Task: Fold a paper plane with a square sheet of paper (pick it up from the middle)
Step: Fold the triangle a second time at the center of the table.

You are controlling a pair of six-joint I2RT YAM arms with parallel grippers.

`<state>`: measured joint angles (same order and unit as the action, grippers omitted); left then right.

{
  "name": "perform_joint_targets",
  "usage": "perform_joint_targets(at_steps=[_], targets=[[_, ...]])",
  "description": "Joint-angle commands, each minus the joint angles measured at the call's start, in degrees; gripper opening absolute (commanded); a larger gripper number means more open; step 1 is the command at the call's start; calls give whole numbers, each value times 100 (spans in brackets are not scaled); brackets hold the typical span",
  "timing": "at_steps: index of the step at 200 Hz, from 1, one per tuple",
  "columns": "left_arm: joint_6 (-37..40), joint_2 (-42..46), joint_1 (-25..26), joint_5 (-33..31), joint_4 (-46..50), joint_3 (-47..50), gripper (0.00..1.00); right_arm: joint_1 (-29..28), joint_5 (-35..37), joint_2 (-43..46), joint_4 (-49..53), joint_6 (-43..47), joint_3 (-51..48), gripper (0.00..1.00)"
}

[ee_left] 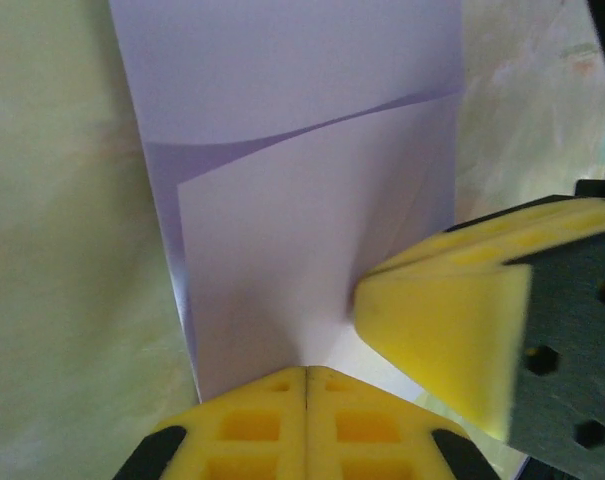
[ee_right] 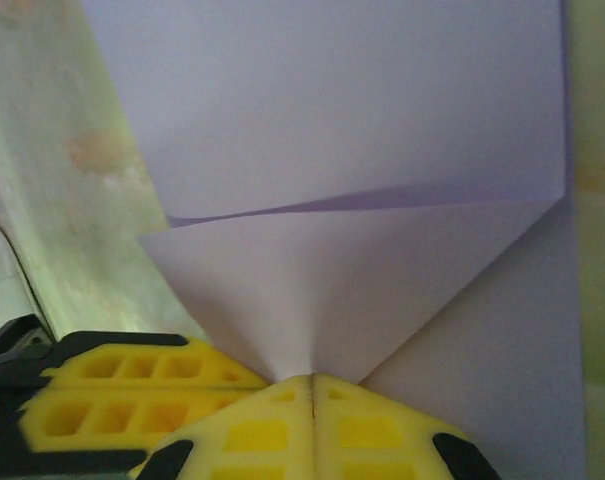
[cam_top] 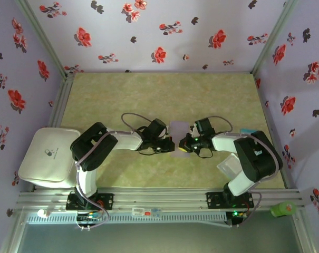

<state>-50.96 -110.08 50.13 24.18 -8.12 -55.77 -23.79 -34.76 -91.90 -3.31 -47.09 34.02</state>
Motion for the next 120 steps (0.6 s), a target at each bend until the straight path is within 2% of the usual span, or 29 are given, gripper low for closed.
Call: perform_joint_targets(at_steps=[1,30,77,120], targets=[[-48,-118,47,-185,651,45,0,-12,17,-139,-96,-53,-23,0],[-64,-90,54,-177,619,108,0,-3,364,86,223,-63,29,0],[-10,-58,56,-178,666,101,0,-55,-34,174,-470,-535,17,0],[-24,-73,67,-180,645,92,0,-135,-26,-119,-533,-557,94,0]])
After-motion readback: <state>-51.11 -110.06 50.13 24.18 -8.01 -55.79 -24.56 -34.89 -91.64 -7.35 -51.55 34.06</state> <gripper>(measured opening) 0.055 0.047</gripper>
